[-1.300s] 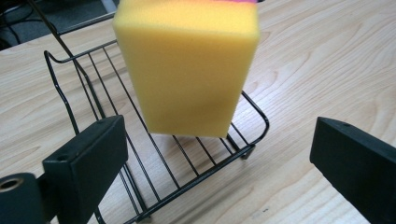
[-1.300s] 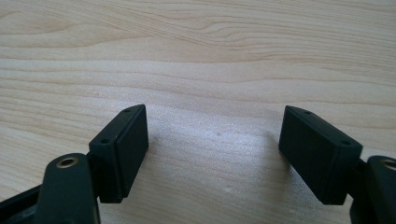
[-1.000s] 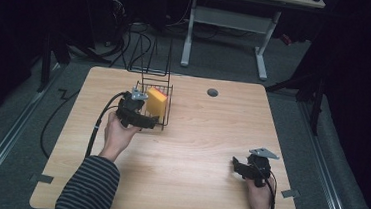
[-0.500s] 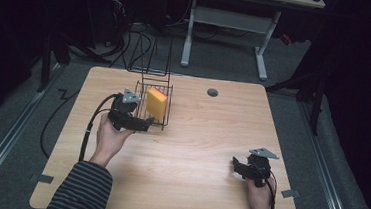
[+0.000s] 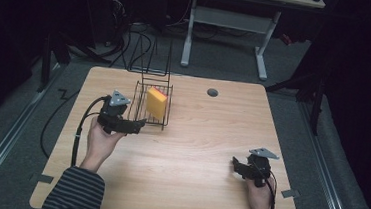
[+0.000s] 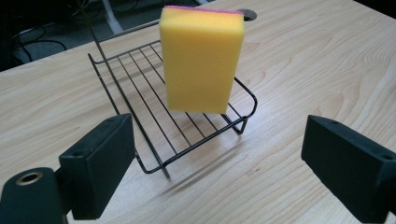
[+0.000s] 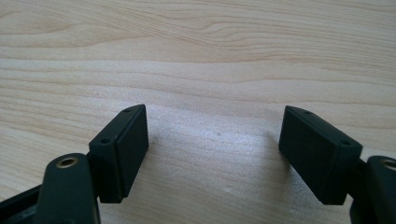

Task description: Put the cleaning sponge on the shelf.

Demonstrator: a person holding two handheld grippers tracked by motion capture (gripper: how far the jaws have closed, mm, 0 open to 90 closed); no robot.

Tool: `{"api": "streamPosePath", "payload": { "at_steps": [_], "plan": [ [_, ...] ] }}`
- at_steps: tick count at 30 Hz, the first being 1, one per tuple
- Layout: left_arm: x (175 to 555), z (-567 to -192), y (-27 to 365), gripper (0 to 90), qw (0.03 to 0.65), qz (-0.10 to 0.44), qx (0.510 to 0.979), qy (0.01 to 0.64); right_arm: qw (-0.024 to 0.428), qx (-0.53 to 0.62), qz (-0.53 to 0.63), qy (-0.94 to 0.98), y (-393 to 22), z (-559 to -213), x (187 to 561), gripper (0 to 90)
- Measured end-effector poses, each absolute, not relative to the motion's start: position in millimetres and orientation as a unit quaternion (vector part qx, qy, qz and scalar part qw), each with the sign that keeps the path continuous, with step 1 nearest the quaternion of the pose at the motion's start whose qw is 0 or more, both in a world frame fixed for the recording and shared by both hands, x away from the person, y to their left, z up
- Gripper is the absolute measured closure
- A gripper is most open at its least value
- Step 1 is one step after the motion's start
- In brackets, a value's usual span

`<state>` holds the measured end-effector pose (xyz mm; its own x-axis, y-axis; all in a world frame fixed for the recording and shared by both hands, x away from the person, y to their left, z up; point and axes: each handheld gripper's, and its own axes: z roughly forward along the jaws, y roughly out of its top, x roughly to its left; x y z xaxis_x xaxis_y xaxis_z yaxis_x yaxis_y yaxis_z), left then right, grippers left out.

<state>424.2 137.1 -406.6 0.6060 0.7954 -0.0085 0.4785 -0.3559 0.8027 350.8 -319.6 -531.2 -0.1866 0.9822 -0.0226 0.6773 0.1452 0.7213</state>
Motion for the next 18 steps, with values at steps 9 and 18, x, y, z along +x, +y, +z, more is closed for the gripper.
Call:
{"api": "streamPosePath", "payload": {
  "at_steps": [9,18],
  "plan": [
    [417,-406,150,11.1,0.413,0.194,0.791,0.408,0.258,0.583,0.295,0.712,-320,-531,351,24.4],
    [410,-404,162,11.3,0.422,0.193,0.782,0.417,0.257,0.585,0.296,0.710,-319,-531,351,24.4]
  ]
}}
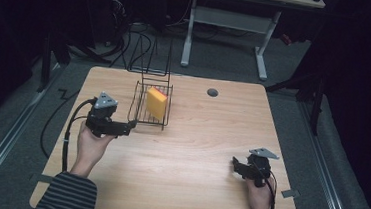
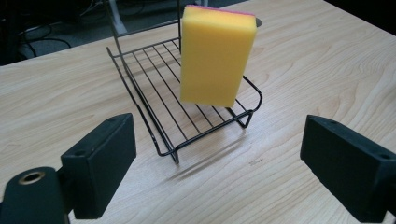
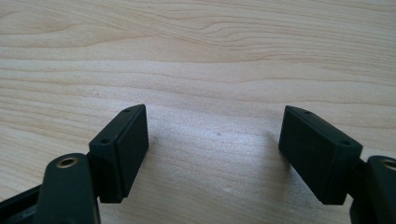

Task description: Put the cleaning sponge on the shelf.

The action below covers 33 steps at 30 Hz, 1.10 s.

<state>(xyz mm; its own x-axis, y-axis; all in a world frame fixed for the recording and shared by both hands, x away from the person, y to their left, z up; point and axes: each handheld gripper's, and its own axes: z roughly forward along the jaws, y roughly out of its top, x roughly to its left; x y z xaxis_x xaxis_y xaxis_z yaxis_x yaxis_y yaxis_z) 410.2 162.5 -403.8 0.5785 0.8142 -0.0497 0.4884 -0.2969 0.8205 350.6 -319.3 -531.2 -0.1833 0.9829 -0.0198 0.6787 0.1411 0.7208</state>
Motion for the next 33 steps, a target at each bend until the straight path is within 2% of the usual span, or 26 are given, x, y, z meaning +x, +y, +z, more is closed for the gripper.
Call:
{"api": "streamPosePath", "payload": {
  "at_steps": [33],
  "plan": [
    [382,-416,206,11.6,0.439,0.198,0.754,0.446,0.258,0.586,0.295,0.710,-319,-531,350,24.4]
  ]
}}
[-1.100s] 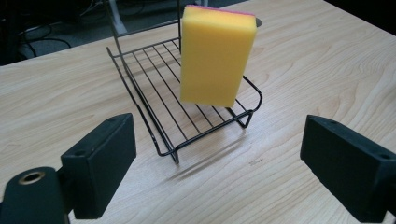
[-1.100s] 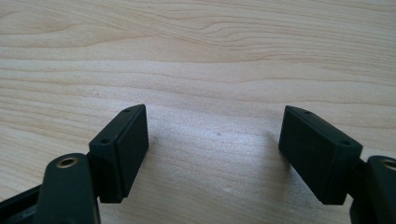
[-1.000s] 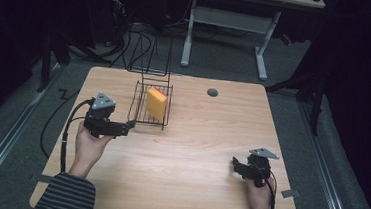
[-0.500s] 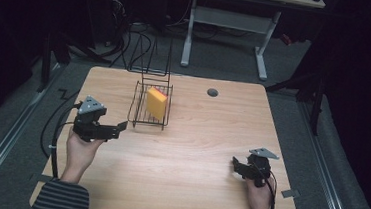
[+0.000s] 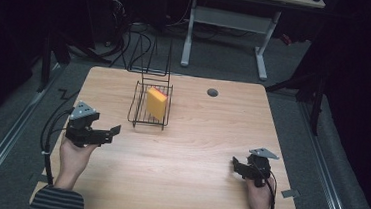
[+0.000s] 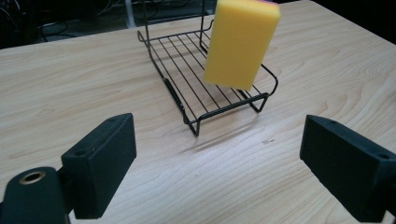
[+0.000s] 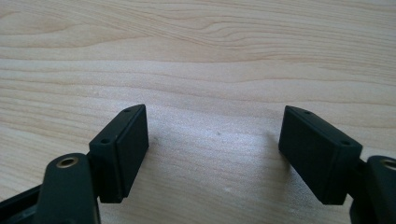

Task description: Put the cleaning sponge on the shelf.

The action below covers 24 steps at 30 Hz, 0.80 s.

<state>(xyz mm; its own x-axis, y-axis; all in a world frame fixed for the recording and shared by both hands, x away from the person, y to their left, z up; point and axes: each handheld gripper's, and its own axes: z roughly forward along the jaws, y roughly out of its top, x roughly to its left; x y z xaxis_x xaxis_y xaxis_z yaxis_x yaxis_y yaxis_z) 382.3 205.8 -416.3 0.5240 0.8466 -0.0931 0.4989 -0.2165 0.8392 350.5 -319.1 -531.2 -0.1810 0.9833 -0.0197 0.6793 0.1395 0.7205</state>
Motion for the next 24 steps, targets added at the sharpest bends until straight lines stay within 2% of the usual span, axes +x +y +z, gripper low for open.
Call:
{"api": "streamPosePath", "payload": {
  "at_steps": [24],
  "plan": [
    [371,-447,227,12.9,0.436,0.176,0.744,0.474,0.258,0.586,0.295,0.709,-319,-531,350,24.4]
  ]
}}
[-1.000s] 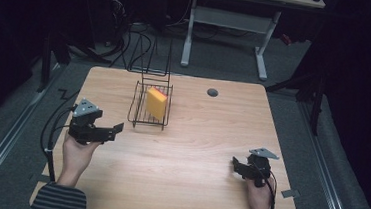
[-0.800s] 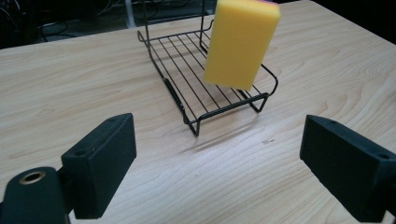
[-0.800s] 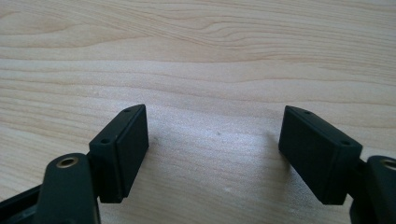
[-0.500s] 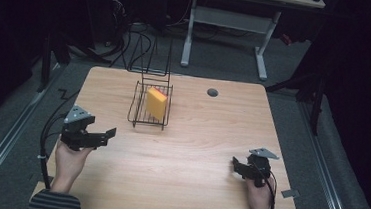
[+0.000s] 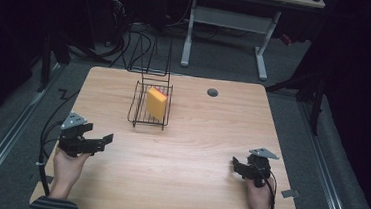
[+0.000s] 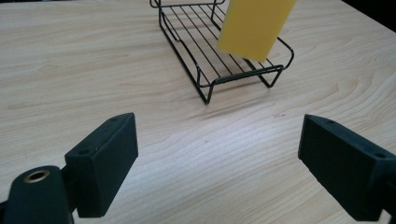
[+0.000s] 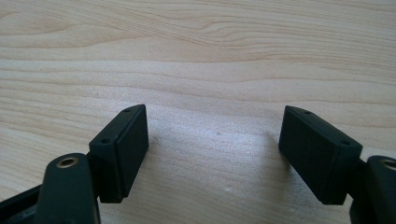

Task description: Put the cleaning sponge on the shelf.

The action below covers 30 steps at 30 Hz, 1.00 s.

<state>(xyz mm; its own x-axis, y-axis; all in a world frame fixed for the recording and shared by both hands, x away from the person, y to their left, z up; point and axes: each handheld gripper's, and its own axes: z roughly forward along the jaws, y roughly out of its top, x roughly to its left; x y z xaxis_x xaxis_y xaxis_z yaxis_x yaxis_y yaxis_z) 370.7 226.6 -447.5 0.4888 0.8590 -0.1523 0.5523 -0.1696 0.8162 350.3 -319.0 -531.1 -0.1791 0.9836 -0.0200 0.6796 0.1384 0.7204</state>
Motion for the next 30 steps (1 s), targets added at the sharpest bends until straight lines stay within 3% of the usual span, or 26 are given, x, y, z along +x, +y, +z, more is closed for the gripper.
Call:
{"api": "streamPosePath", "payload": {
  "at_steps": [30],
  "plan": [
    [363,-501,220,14.8,0.400,0.141,0.763,0.488,0.258,0.587,0.293,0.709,-319,-531,350,24.5]
  ]
}}
